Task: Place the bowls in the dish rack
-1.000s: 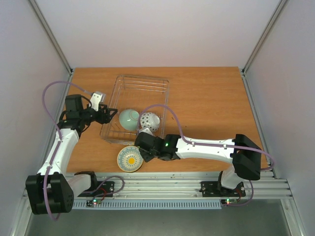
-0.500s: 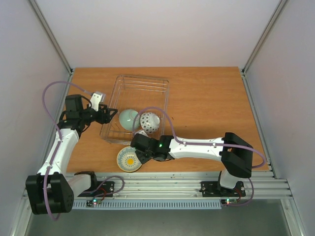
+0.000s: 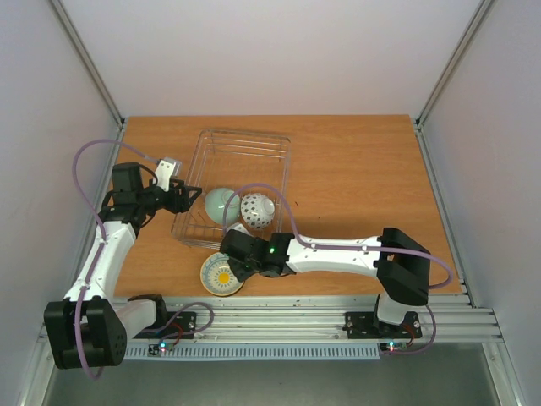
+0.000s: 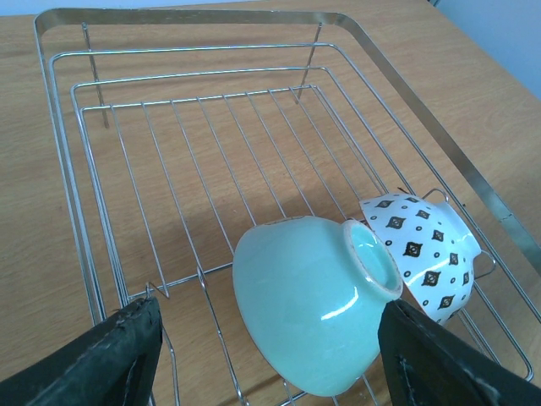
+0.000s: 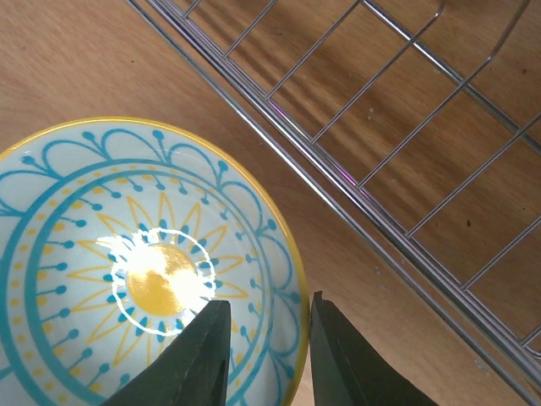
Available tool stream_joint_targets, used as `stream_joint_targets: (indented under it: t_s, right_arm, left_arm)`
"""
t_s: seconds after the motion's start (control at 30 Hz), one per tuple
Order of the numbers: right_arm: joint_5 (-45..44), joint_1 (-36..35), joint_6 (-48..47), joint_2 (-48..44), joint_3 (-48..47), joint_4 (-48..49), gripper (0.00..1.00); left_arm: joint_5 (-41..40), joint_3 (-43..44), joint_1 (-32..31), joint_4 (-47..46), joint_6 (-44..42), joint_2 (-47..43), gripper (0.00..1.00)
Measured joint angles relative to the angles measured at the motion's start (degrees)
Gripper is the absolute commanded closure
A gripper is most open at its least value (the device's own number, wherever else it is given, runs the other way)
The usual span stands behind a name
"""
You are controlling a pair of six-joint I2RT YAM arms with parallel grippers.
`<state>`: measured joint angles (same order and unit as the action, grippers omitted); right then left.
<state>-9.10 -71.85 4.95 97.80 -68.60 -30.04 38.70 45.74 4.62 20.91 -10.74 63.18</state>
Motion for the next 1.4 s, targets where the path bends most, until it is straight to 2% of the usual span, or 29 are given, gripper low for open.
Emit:
stream_joint_targets:
  t_s: [0.3, 0.7, 1.07, 1.4]
  right_arm:
    - [-1.6, -0.2, -0.2, 2.2, -1.0, -1.2, 0.76]
    - [-3.8, -0.7, -0.6, 2.3, -1.7, -2.5, 0.98]
    - [-4.8, -2.0, -1.4, -0.4, -2.3, -3.7, 0.99]
    - [-6.8, -2.1, -4.2, -8.0, -2.3, -5.7, 0.99]
  left_arm:
    - [-0.1, 0.0, 0.0, 0.0, 0.0, 0.0, 0.29]
    - [-0.1, 0.0, 0.0, 0.0, 0.0, 0.0, 0.29]
    - [-0.1, 0.0, 0.0, 0.0, 0.0, 0.0, 0.29]
    - [0.1, 0.0, 0.0, 0.0, -0.2, -0.3, 0.29]
